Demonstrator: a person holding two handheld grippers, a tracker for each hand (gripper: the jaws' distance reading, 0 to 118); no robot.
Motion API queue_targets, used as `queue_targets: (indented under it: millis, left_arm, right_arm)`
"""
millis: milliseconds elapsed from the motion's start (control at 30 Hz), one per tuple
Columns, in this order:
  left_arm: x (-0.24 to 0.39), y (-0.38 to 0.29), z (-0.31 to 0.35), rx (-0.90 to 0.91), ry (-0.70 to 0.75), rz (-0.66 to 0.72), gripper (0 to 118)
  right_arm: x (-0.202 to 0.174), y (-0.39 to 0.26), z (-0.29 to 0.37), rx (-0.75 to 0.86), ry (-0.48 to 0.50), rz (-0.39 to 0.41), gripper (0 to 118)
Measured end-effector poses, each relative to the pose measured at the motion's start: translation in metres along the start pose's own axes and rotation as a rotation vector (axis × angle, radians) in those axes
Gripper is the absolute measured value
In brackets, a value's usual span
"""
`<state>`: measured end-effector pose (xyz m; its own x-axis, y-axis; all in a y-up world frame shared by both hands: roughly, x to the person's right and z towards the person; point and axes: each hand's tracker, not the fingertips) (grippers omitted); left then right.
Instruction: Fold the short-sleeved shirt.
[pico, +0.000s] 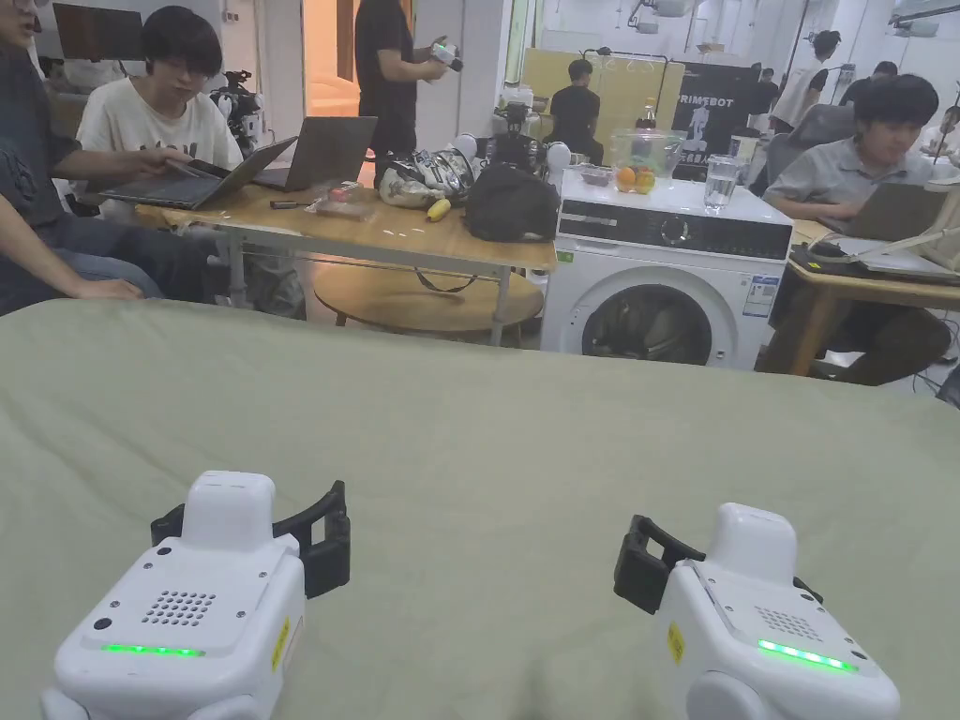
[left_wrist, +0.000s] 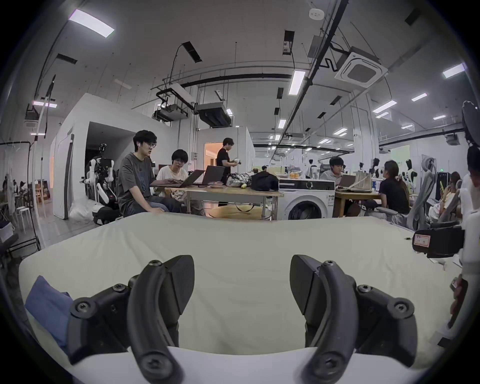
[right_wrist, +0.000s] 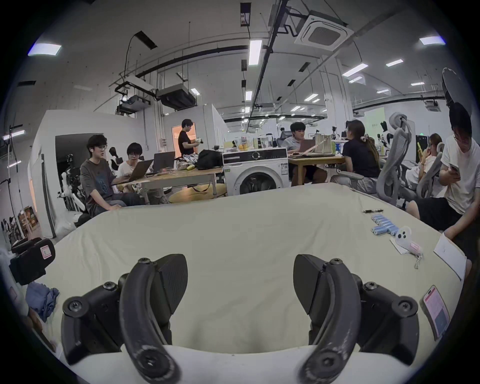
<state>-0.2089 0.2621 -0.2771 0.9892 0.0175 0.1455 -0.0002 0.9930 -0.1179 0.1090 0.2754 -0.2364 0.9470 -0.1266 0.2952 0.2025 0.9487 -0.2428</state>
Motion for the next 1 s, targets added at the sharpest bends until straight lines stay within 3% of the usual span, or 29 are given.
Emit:
queue_targets:
  millis: [1000]
  left_arm:
    - [-0.010, -0.005, 0.003, -0.025, -0.004, 0.077, 77]
  right_arm:
    - [-0.002, -0.003, -0.002, -0.014, -0.034, 0.050, 86]
